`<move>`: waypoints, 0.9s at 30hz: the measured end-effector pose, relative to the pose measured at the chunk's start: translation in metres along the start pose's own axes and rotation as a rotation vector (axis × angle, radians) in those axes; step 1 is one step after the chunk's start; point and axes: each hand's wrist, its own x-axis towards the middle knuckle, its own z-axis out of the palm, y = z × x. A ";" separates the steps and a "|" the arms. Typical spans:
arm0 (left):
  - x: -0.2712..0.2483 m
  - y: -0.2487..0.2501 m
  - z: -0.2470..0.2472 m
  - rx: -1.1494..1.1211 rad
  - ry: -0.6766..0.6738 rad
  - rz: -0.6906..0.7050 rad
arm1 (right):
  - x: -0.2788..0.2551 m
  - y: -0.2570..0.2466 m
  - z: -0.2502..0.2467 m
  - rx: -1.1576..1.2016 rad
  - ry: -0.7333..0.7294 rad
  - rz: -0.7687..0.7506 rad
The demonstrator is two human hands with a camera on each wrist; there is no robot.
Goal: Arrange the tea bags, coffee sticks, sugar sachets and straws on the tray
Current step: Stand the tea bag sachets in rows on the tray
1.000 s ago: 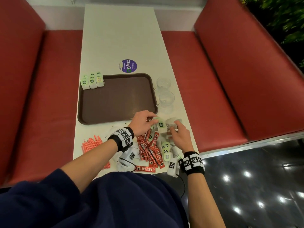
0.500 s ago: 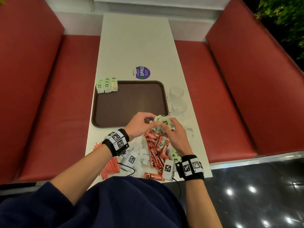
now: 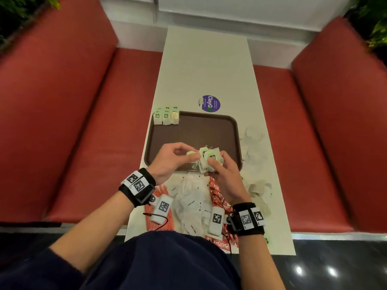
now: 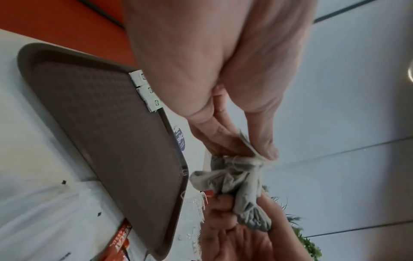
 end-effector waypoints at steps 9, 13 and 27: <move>0.021 0.013 -0.016 -0.281 0.047 -0.062 | 0.015 -0.033 0.024 0.050 0.061 -0.018; 0.027 0.013 -0.002 -0.441 0.085 -0.149 | 0.025 -0.039 0.040 -0.155 0.079 -0.018; 0.040 -0.002 0.010 -0.361 0.205 -0.205 | 0.054 -0.030 0.073 -0.901 0.125 0.029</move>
